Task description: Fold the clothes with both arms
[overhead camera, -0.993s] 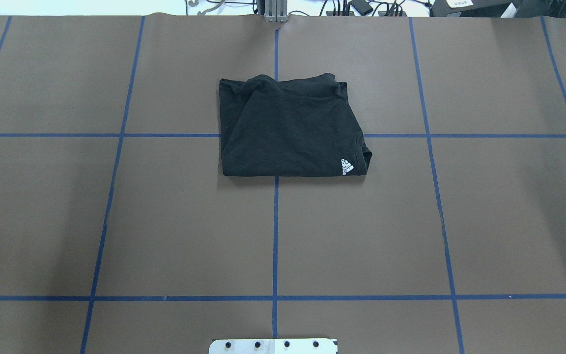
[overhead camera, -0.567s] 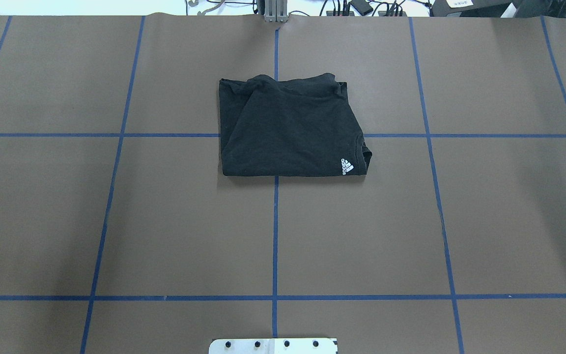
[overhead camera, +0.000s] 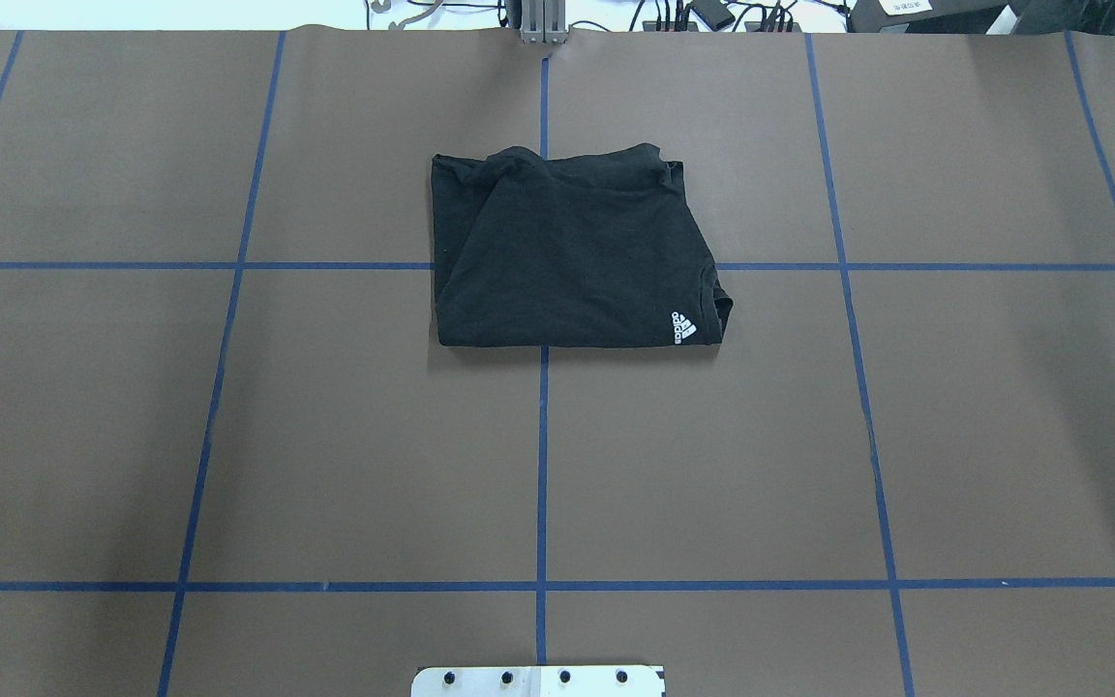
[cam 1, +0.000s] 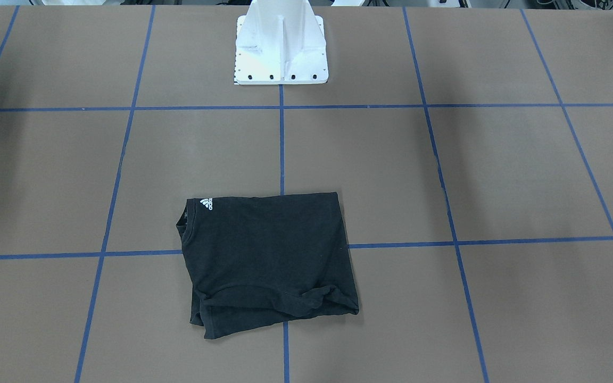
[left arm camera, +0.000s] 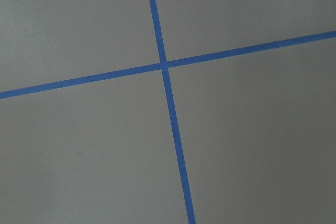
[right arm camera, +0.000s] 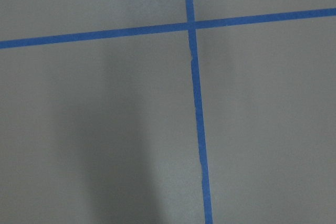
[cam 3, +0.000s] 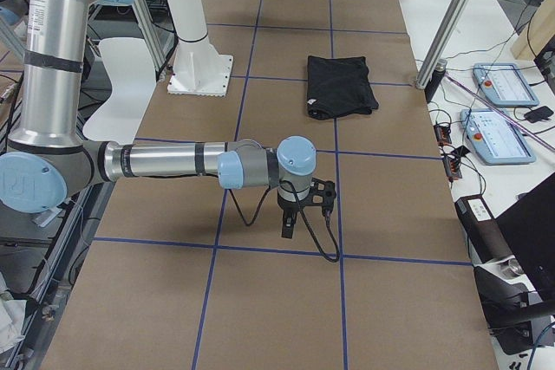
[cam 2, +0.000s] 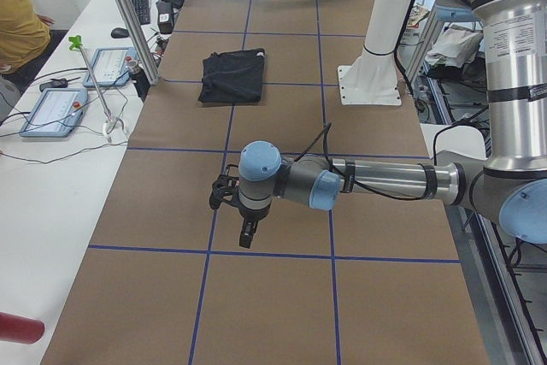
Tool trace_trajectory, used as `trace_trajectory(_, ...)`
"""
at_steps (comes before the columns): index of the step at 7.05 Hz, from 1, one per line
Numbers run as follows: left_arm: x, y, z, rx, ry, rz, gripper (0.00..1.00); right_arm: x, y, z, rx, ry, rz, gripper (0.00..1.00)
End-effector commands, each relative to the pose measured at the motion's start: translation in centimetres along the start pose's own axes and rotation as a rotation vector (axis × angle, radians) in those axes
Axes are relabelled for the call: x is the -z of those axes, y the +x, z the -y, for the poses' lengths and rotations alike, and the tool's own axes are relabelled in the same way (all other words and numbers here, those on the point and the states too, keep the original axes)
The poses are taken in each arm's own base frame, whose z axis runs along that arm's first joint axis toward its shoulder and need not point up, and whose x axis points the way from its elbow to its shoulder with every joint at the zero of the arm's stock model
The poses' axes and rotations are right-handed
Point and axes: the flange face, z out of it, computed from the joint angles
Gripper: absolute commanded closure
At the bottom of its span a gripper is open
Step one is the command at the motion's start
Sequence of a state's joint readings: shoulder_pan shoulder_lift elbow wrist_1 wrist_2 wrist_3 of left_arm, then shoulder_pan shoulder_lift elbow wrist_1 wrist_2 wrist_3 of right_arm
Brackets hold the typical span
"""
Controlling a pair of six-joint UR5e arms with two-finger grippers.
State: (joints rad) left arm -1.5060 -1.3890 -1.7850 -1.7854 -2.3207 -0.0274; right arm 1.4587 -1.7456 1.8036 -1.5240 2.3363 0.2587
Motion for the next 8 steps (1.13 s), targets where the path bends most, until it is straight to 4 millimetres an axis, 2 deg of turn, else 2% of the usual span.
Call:
trace_trajectory(1,-0.1,0.3,0.1,0.006,-0.006,-0.022,0.01,-0.3,0.2,0.2,-0.007,-0.006,0.003,0.0)
trace_trajectory(5,1.1,1.9,0.0,-0.019,0.017,-0.106,0.01,0.2,-0.3,0.2,-0.004,-0.004,0.01,0.0)
trace_trajectory(6,1.8,2.0,0.0,-0.016,0.028,-0.102,0.01,0.3,-0.2,0.1,-0.005,-0.003,0.01,0.0)
trace_trajectory(8,2.0,1.7,-0.1,-0.011,0.032,-0.098,0.01,0.2,-0.1,0.1,-0.005,-0.003,0.008,0.0)
